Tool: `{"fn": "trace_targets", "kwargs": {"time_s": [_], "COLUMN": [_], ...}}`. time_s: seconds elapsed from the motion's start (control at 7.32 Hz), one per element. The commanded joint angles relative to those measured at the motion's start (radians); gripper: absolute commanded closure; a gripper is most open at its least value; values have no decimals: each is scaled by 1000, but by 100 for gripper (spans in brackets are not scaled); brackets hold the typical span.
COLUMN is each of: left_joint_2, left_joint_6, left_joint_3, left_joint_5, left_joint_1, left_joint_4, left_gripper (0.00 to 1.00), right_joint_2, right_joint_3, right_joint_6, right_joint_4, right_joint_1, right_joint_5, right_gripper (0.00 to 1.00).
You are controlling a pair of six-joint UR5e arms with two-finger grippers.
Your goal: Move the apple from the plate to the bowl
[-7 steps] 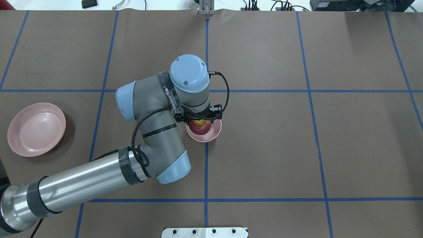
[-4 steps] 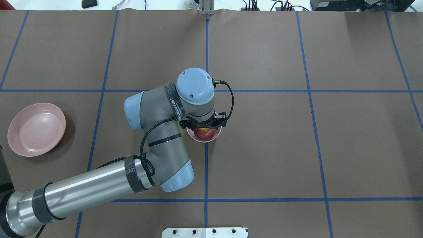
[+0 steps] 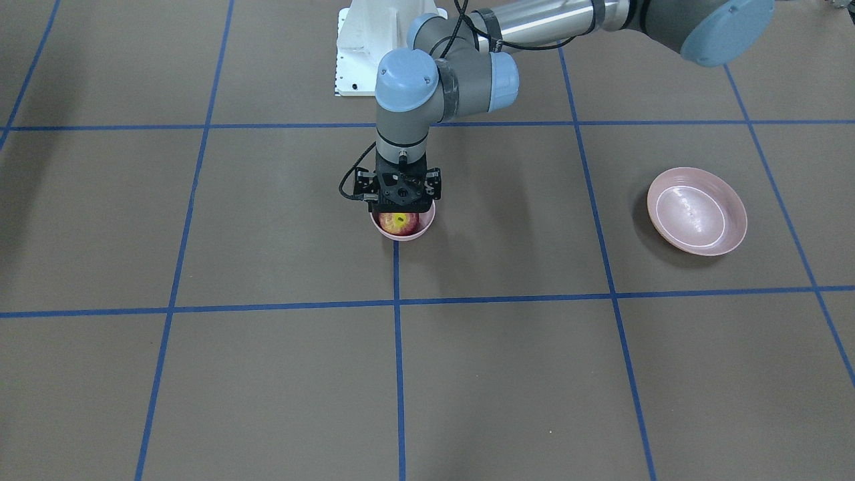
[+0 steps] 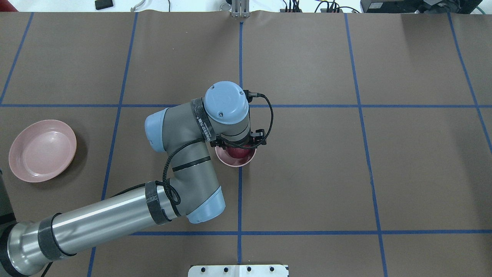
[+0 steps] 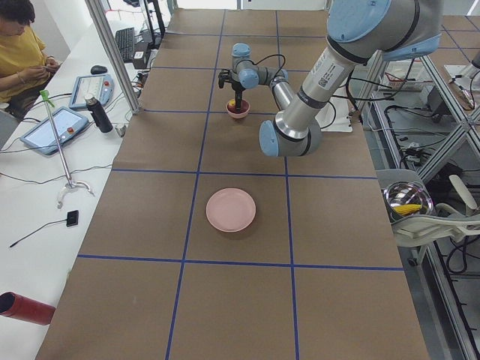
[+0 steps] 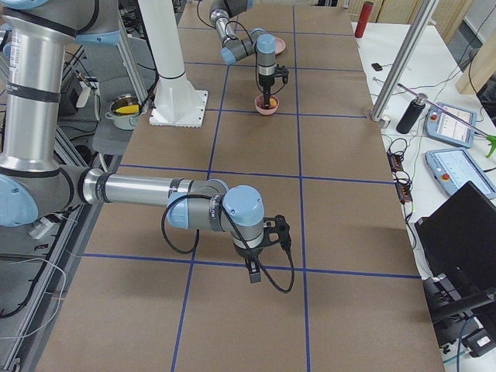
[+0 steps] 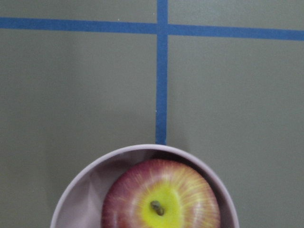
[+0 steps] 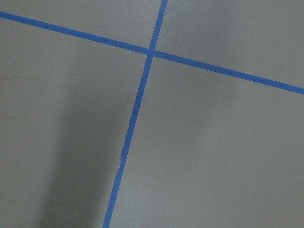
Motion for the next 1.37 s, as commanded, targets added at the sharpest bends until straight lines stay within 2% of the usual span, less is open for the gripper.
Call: {"fn": "trace_targets", "kwargs": {"time_s": [0.0,0.27,0.55,0.82,0.96,1.23], "left_joint_2": [21,83,262,443,538,726], "left_joint_6": [12,156,369,590,708,921], "left_joint_3": [-82,-277,-482,-584,-616,-652], "left_joint_5": [1,-7,-97,-183,-281,-367], "left_joint_1": [-31,-85,-206,-347,-458,-652], "left_joint_4": [47,246,334,336,336,333], "left_gripper": [2,2,2,2,2,2], "right_joint_2": [0,0,0,2,5,8], "right_joint_3": [0,-2,-3,-5,-5,-5], "right_joint_6": [-1,2,2,36,39,48], "right_joint_4": [0,0,0,2,2,2], "right_joint_1": [0,0,0,0,0,0], "right_joint_5": [0,0,-2,0,0,0], "right_gripper": [0,0,0,0,0,0]}}
